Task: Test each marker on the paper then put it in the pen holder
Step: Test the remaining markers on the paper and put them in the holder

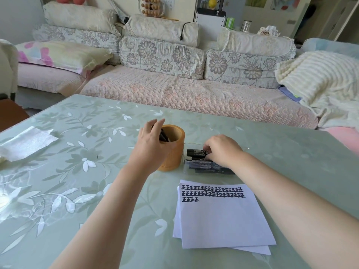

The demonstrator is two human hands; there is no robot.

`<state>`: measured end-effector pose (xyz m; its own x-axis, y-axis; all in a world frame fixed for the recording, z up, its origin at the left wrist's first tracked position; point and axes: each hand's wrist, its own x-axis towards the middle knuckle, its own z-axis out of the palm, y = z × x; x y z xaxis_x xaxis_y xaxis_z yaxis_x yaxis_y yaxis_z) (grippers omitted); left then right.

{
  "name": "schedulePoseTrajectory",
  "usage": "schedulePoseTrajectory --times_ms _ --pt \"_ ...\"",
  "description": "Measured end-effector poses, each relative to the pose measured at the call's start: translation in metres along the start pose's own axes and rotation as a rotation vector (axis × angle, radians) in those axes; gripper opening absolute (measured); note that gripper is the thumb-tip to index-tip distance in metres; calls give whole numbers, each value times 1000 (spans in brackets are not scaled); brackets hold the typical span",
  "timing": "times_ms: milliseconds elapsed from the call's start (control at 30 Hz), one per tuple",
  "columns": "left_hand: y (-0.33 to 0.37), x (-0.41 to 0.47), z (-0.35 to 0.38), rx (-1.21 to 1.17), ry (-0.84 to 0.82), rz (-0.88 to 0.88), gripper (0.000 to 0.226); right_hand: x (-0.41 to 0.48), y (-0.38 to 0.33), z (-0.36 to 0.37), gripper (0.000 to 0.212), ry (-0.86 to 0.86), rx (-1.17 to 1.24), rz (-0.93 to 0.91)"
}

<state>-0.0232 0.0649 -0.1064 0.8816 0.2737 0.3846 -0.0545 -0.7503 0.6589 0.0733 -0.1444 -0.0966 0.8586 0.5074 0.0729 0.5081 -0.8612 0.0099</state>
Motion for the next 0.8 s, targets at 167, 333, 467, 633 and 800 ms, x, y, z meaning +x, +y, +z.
schedulePoseTrajectory --times_ms 167,333,467,633,800 --pt "14 -3 2 103 197 172 55 1 -1 -1 17 13 -58 -64" --pt "27 -13 11 106 230 392 33 -13 -3 -14 19 98 -57 -97" --pt "29 -24 18 111 87 509 33 -45 -10 -26 17 168 68 -106" --pt "30 -42 27 120 -29 613 28 -92 -14 -19 20 138 422 -81" --pt "32 -54 29 90 -139 612 21 -128 -10 -3 24 131 853 78"
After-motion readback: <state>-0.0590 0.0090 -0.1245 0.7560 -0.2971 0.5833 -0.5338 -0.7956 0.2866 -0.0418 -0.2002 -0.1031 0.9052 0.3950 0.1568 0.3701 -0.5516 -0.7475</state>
